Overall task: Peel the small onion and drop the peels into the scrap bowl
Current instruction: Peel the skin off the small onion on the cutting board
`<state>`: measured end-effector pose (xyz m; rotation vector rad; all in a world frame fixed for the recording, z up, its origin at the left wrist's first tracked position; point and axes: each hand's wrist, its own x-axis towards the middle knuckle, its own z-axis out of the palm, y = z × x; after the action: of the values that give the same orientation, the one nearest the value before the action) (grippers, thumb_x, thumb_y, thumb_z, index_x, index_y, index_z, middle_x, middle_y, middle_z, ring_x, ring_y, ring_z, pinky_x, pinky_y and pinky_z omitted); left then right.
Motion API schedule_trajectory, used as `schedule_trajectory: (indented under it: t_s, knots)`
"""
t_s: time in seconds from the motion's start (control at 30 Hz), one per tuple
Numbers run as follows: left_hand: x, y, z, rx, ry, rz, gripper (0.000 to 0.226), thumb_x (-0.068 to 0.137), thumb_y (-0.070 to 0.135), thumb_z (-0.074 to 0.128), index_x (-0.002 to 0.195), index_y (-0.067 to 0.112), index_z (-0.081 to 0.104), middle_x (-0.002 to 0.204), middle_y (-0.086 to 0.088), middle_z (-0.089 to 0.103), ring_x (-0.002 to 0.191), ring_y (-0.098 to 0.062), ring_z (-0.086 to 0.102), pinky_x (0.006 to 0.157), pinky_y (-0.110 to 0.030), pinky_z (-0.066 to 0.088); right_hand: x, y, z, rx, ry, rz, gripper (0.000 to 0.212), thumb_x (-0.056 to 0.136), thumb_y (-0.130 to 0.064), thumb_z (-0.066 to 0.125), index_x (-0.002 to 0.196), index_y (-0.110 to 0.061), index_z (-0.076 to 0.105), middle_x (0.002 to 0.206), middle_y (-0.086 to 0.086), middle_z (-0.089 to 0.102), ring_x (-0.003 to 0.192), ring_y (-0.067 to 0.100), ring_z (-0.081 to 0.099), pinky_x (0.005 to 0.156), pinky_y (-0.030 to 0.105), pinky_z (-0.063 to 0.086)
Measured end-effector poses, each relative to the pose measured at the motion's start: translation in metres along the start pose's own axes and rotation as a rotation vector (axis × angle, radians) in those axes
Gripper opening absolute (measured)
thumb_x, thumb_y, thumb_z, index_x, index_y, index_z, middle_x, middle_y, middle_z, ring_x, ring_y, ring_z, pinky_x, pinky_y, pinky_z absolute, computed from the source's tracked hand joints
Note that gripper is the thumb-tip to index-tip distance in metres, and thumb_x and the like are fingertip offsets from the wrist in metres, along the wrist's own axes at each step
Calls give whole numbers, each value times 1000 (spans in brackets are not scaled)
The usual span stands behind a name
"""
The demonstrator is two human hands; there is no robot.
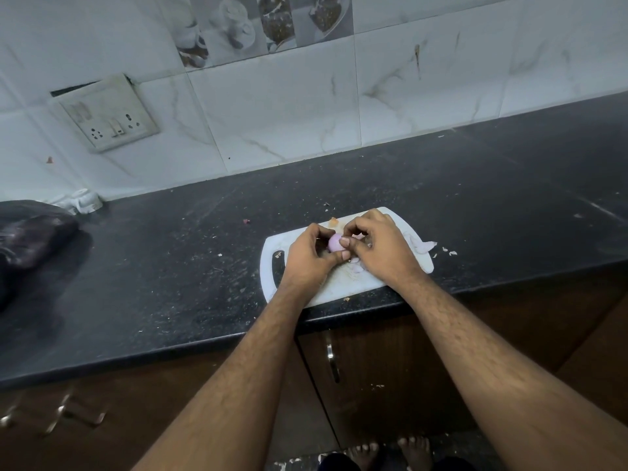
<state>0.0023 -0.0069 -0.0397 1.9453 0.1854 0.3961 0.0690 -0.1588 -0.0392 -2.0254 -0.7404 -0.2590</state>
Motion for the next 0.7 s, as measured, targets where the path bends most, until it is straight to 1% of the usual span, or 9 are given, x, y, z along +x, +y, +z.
schedule_trajectory:
  t_s: [0.03, 0.13, 0.23, 0.3, 0.37, 0.4, 0.47, 0.6, 0.7]
  knots:
    - [-1, 1, 0, 5, 0, 0, 37, 79, 18, 89, 106, 16, 64, 105, 1, 76, 101, -16, 71, 89, -27, 56, 0, 0, 0, -41, -5, -1, 1, 92, -31, 70, 93, -31, 70, 94, -17, 53, 101, 10, 49, 88, 35, 47]
    - [-2, 4, 0, 42, 8, 5, 37, 80, 20, 88, 107, 17, 64, 105, 4, 74, 99, -11, 68, 85, -22, 52, 1, -1, 2, -232, 9, 54, 13, 100, -30, 58, 101, -23, 70, 104, -11, 56, 106, 13, 47, 89, 38, 47]
    - [-4, 5, 0, 52, 16, 0, 37, 80, 22, 88, 107, 18, 63, 107, 6, 74, 101, -9, 68, 83, -17, 49, 1, -1, 2, -272, 77, 164, 14, 101, -15, 52, 106, -17, 65, 112, 0, 59, 110, 19, 47, 86, 40, 51]
    - [-4, 6, 0, 53, 20, 2, 36, 81, 21, 88, 106, 18, 63, 107, 7, 74, 102, -7, 67, 82, -15, 48, 1, 1, 1, -167, 108, 202, 23, 94, -1, 52, 107, -17, 62, 103, -2, 63, 101, 18, 57, 72, 37, 57]
    - [-4, 6, -1, 63, 19, 17, 33, 83, 19, 86, 107, 17, 63, 108, 8, 73, 104, -6, 67, 83, -13, 48, -1, 1, 0, -66, 115, 235, 41, 90, 7, 51, 118, -21, 59, 101, -7, 67, 92, 13, 65, 56, 22, 53]
    - [-3, 5, -1, 66, 18, 21, 31, 84, 18, 84, 107, 17, 63, 108, 9, 73, 105, -5, 67, 84, -12, 47, -2, -1, -1, -47, 116, 236, 47, 90, 7, 50, 125, -23, 58, 105, -7, 68, 93, 11, 66, 58, 17, 51]
    - [-2, 4, -1, 59, 8, 21, 27, 88, 15, 80, 109, 17, 62, 110, 9, 73, 107, -3, 68, 84, -10, 47, -1, -2, -2, -3, 135, 208, 41, 96, 1, 47, 129, -22, 59, 112, -6, 71, 92, 11, 68, 70, 24, 56]
    - [1, 1, 1, 31, -8, 44, 23, 95, 14, 73, 114, 14, 60, 114, 3, 73, 110, -8, 68, 88, -11, 49, -1, -3, 0, -67, 67, 111, 18, 101, -25, 53, 107, -26, 70, 102, -12, 70, 89, 13, 66, 85, 43, 57]
    - [2, 0, 2, 27, -28, 77, 30, 98, 9, 67, 126, 18, 59, 125, 4, 70, 116, -8, 65, 94, -15, 50, 0, -1, 1, -168, 6, 82, 13, 97, -27, 61, 103, -31, 71, 100, -14, 69, 101, 12, 59, 95, 43, 49]
